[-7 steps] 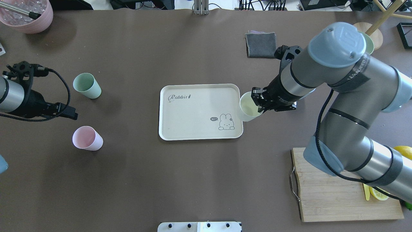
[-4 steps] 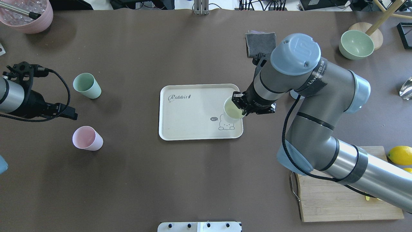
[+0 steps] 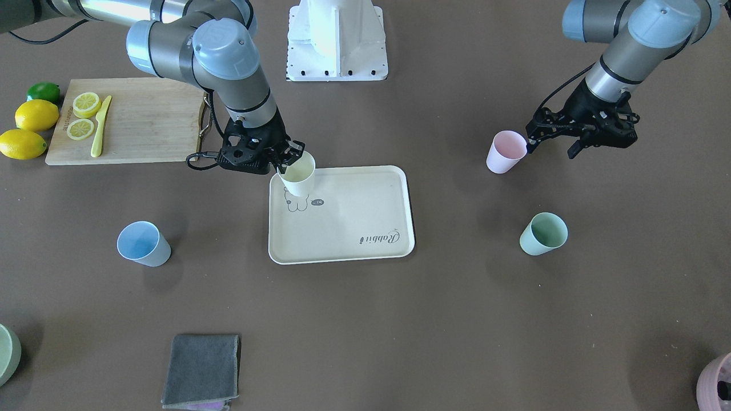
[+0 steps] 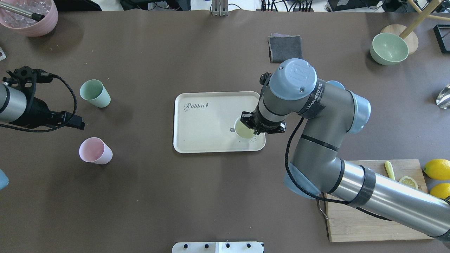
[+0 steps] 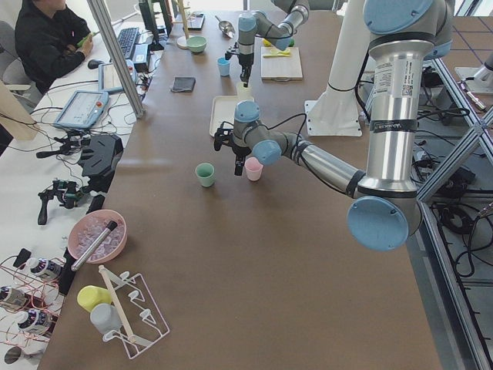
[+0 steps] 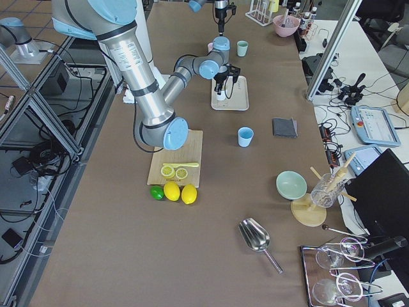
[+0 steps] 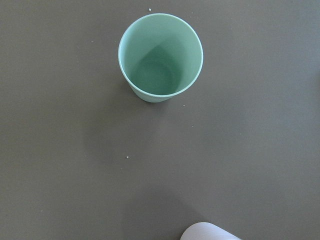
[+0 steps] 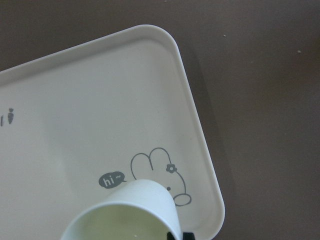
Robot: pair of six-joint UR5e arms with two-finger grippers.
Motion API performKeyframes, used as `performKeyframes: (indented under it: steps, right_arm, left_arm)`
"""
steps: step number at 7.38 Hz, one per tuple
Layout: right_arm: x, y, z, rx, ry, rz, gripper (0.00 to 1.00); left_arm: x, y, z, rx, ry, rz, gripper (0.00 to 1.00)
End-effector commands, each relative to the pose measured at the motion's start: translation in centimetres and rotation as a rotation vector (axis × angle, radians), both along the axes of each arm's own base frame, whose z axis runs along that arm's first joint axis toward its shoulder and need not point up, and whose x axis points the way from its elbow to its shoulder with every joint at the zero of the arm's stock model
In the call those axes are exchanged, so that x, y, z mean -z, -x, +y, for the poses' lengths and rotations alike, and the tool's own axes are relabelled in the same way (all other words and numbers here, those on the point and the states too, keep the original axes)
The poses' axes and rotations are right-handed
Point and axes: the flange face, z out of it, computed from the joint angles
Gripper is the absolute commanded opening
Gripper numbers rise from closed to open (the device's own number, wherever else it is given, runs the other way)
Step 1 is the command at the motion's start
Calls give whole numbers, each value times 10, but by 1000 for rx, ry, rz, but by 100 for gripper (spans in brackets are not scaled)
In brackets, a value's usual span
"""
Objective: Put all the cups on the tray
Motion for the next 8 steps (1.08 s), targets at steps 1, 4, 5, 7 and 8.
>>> performKeyframes:
  steps: [1,4,5,7,8]
  right_arm:
    - [-8,10,1,-6,6,-11,0]
    - [3,2,-8,-57,-6,-17,100]
    - [10,-12,-16,-72,-13,-32,100]
    - [22,-38,-27,-80,-6,-61,100]
    - [24,-47,-34,-82,0,-72,100]
  left_arm:
    - [1,1,-1,3,-4,2,98]
    - [1,-4,2,-1,-7,-4,98]
    - [1,-12,8,-18,-6,-4,98]
    - [-12,-39,32,-26,-14,-35,97]
    - [-23,-37,42,-36,-23,-31,97]
